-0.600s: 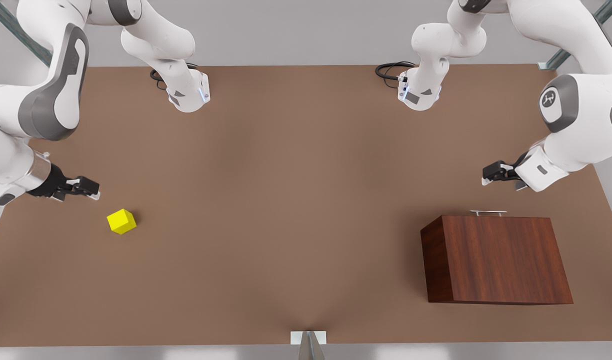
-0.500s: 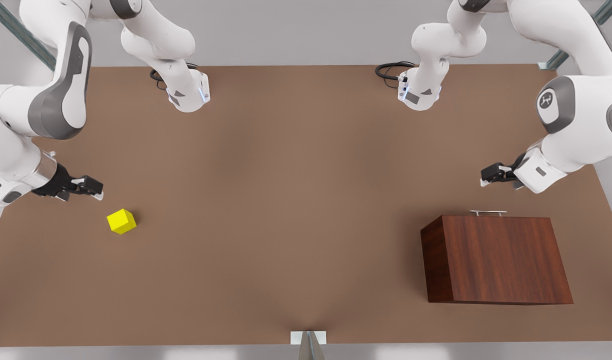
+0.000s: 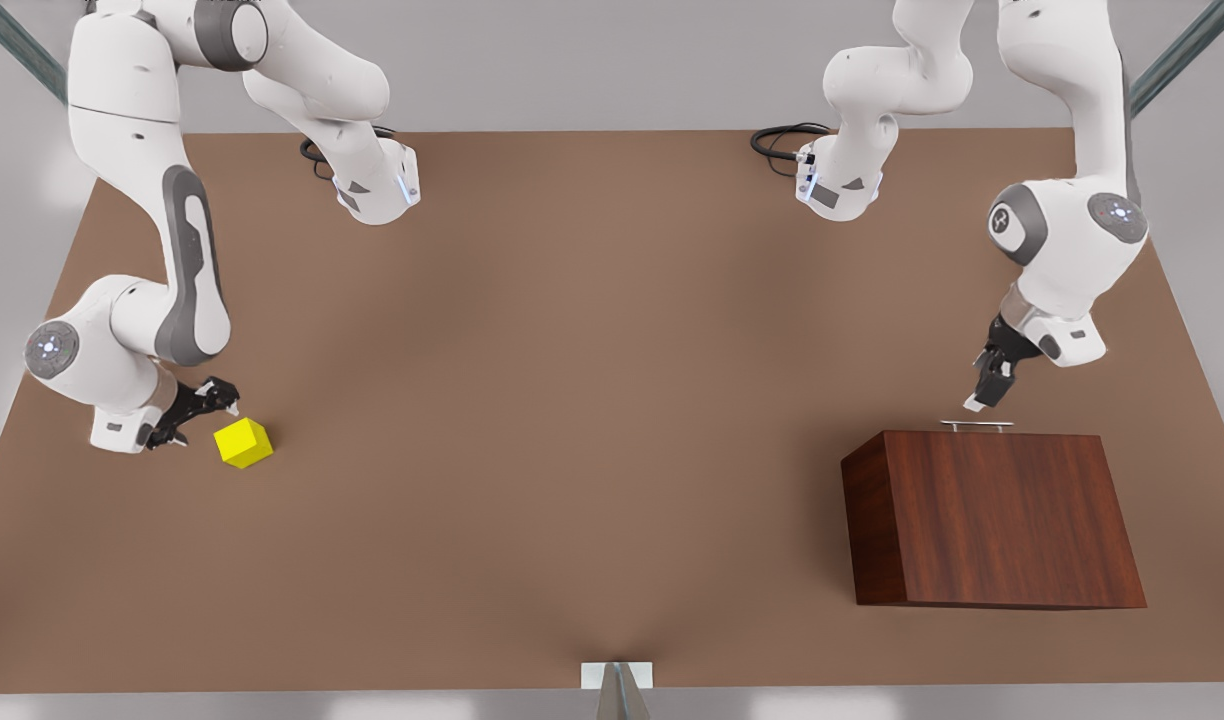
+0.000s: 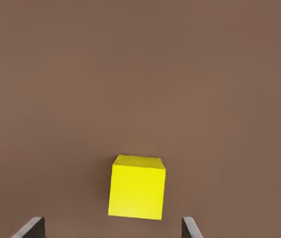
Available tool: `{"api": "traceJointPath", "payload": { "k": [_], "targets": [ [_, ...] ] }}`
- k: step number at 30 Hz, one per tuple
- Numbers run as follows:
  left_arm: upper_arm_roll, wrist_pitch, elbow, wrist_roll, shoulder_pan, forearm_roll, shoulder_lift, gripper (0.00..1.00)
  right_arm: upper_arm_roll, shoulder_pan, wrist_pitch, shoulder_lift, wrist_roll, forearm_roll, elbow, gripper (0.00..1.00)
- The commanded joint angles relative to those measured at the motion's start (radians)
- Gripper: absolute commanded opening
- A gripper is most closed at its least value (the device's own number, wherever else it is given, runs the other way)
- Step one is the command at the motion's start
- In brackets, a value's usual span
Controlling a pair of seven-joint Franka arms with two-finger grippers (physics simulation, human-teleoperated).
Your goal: Open the drawer with left arm, place the square in the middle with right arm, and place the square in the drawer with left arm
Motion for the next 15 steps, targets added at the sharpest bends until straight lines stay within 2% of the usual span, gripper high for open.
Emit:
{"api": "traceJointPath", "payload": {
  "k": [1, 5, 10, 15],
  "targets": [
    [0.001, 0.008, -0.003, -0.013, 0.001, -0.015, 0.000, 1.00, 0.000, 0.000, 0.016, 0.009, -0.013, 0.000, -0.002, 1.00],
    [0.051, 0.134, -0.090, -0.023, 0.003, -0.046, 0.005, 1.00, -0.003, -0.006, 0.102, 0.113, -0.088, 0.060, 0.002, 1.00],
    [0.059, 0.183, -0.096, -0.024, 0.003, -0.154, 0.049, 1.00, -0.003, -0.003, 0.130, 0.136, -0.165, 0.086, -0.002, 1.00],
    [0.076, 0.188, -0.095, -0.023, 0.006, -0.177, 0.072, 1.00, -0.017, -0.005, 0.161, 0.153, -0.162, 0.094, -0.010, 1.00]
  ]
}}
